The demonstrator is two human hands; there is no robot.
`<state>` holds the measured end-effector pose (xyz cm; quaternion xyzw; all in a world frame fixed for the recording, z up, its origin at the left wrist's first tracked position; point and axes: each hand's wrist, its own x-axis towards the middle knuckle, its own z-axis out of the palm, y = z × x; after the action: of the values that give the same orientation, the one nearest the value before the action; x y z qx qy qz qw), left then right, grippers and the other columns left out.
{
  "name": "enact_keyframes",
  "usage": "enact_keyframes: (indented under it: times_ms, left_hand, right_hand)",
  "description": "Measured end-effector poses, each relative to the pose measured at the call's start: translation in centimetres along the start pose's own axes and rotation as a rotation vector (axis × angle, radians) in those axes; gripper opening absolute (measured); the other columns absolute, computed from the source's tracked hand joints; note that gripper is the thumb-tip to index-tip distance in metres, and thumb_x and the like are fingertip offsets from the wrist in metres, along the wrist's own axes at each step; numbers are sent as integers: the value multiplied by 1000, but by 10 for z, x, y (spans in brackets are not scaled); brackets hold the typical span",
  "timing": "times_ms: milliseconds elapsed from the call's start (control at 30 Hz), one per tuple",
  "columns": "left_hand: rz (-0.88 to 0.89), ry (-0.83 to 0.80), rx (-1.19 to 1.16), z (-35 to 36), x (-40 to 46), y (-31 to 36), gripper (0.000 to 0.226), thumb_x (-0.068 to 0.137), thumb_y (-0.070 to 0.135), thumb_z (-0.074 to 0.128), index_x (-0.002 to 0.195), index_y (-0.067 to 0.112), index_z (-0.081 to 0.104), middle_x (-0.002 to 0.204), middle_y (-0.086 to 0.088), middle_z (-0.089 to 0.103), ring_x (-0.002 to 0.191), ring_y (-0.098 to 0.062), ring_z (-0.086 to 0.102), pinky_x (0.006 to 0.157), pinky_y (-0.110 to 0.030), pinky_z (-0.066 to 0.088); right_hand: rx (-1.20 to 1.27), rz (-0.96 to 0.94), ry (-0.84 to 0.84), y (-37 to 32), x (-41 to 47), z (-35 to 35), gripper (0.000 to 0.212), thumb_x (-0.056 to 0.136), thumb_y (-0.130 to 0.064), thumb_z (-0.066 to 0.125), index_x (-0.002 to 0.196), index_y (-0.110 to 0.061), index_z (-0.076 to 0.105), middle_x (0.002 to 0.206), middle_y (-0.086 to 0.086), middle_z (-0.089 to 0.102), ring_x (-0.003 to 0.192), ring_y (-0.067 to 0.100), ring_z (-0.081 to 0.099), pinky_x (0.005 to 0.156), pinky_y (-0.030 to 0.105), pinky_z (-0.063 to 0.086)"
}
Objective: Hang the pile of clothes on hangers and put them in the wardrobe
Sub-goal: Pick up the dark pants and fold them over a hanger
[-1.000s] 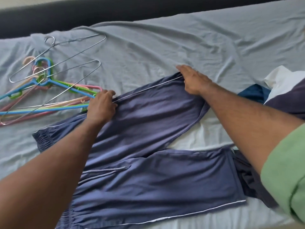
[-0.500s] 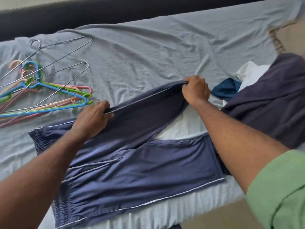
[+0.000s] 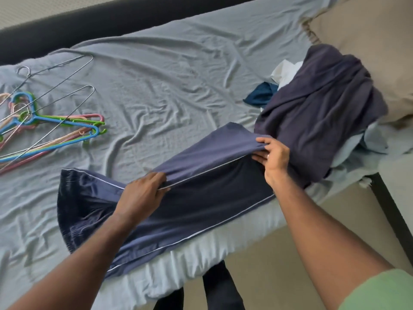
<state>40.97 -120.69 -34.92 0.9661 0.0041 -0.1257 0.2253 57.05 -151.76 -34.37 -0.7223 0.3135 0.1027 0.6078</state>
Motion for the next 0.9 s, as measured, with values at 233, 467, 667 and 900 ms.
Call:
enact_keyframes:
  times_ms: [233, 467, 667, 900]
  left_hand:
    - [152, -187, 139, 56, -52, 33, 46, 65, 23, 91, 79, 21, 47, 74, 1, 59, 63, -29, 66, 41, -33, 41]
    - [-4, -241, 160, 111, -67, 48, 21, 85, 28, 74, 89, 20, 55, 90, 1, 63, 87, -30, 67, 58, -37, 46]
    - [-88, -303, 179, 126, -84, 55, 15, 84, 19, 74, 88, 18, 60, 85, 0, 61, 87, -30, 65, 61, -37, 46]
    - [-74, -372, 75, 149, -89, 48, 11, 84, 3, 67, 88, 13, 71, 88, -6, 65, 82, -36, 66, 64, -40, 52]
  right_hand:
    - [-364, -38, 146, 74, -18, -67, 20, 79, -6, 75, 77, -25, 75, 77, -1, 71, 75, 28, 72, 64, 42, 64]
    - [-502, -75, 108, 130, 0, -96, 16, 78, -3, 79, 90, -14, 77, 82, 2, 72, 76, 16, 66, 75, 29, 54]
    - [-651, -107, 13, 159, -4, -116, 13, 84, -9, 79, 97, -10, 77, 88, 6, 70, 78, 20, 65, 71, 26, 50]
    - [-690, -113, 59, 168, 4, -128, 11, 83, -3, 77, 90, -12, 77, 96, 8, 70, 88, 24, 68, 77, 27, 53]
